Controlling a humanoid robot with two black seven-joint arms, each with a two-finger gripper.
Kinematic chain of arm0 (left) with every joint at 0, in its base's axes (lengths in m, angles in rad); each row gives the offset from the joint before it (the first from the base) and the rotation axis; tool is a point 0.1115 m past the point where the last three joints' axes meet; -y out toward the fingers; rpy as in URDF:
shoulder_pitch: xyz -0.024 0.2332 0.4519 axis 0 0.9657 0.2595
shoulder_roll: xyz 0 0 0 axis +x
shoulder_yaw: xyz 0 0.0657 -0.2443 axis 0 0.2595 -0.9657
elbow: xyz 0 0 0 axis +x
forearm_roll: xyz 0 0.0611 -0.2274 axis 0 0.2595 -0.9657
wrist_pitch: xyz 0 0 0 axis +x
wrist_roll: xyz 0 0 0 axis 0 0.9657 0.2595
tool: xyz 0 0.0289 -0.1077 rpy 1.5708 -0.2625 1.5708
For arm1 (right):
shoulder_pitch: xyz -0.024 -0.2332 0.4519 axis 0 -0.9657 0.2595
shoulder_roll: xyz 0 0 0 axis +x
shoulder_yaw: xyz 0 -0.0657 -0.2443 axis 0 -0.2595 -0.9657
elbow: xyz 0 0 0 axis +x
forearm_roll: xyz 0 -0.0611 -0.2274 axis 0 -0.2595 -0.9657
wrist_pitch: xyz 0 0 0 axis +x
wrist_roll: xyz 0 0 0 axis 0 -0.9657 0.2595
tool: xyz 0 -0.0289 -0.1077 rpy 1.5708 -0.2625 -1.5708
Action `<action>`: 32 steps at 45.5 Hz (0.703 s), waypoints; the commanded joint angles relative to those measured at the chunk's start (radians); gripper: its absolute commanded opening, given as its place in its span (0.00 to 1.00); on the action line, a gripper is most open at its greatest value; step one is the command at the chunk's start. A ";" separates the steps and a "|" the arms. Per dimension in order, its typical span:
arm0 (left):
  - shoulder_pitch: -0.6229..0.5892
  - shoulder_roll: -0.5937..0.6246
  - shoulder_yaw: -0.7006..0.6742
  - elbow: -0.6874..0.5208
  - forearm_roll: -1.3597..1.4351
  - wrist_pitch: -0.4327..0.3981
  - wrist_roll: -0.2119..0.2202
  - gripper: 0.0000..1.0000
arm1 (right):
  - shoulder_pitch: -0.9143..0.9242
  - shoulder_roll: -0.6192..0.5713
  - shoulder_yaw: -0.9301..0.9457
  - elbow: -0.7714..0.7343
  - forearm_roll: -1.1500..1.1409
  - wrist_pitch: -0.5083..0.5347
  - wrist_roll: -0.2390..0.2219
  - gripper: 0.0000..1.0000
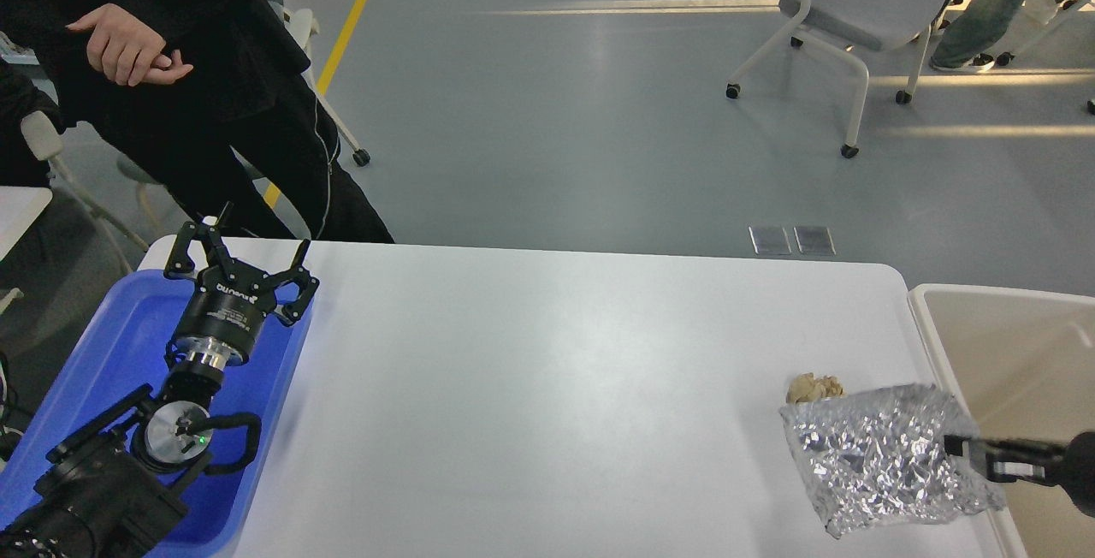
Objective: Tidy desktop
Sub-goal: 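Lift the foil wrapper with the right gripper toward the white bin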
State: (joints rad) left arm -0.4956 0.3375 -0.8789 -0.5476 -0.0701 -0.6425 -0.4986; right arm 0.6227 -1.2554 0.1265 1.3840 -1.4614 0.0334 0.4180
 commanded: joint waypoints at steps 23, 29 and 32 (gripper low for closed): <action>0.000 0.000 0.000 0.000 0.000 0.000 0.000 1.00 | 0.301 -0.219 0.013 0.173 0.001 0.298 0.007 0.00; 0.000 0.000 0.000 0.000 0.000 0.000 0.000 1.00 | 0.311 -0.242 0.019 0.173 0.003 0.298 0.008 0.00; 0.000 0.000 0.000 0.000 0.000 0.000 0.000 1.00 | 0.322 -0.243 0.018 0.168 0.003 0.298 0.008 0.00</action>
State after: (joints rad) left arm -0.4954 0.3375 -0.8789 -0.5476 -0.0705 -0.6425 -0.4986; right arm 0.9010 -1.4648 0.1398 1.5394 -1.4597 0.3083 0.4248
